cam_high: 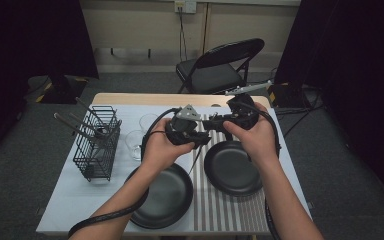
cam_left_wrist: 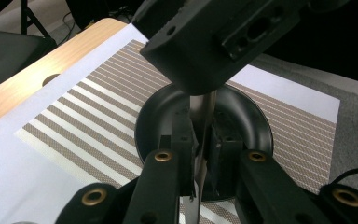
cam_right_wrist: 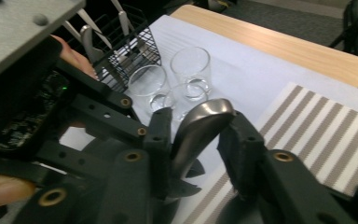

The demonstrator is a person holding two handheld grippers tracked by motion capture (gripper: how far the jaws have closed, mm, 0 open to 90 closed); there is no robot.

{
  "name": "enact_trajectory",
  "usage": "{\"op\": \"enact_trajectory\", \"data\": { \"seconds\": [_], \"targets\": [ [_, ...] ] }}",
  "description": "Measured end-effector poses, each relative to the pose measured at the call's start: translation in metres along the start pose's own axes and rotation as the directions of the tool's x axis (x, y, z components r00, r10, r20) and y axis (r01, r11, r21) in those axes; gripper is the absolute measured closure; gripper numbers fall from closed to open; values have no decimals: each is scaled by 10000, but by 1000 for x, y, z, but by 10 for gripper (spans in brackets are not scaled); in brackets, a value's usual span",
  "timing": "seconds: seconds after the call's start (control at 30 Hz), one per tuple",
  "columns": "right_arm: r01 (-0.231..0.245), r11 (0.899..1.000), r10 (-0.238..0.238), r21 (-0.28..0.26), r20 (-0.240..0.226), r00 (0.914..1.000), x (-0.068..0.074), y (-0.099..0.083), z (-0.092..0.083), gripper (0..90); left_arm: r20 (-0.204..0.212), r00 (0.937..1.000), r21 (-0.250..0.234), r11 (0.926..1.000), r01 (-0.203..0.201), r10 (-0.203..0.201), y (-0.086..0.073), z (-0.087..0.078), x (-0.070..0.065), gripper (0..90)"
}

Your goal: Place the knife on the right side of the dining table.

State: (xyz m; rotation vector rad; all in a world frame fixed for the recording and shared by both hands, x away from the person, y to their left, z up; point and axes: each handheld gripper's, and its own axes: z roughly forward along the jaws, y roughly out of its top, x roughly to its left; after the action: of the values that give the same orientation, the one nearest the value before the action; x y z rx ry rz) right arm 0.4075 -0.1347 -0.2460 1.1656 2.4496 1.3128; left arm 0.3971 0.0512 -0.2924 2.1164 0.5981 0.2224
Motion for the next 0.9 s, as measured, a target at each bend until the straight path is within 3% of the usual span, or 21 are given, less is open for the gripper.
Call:
{"op": "enact_trajectory", "data": {
  "seconds": [0.27, 0.57, 0.9],
  "targets": [
    [-475, 9988, 470, -142, -347, 9983, -1, 0, -1, 735, 167, 9997, -311, 9994, 160, -155, -2, 0, 1, 821],
    [-656, 9970, 638, -420, -421, 9971, 1, 1, -2, 743, 388, 9989, -883, 9956, 307, -274, -6, -1, 4, 802],
    [-561, 9969, 550, -545, -215, 9983, -4, -1, -2, 745, 304, 9976, -612, 9960, 647, -630, -15, -6, 7, 420]
  ]
}}
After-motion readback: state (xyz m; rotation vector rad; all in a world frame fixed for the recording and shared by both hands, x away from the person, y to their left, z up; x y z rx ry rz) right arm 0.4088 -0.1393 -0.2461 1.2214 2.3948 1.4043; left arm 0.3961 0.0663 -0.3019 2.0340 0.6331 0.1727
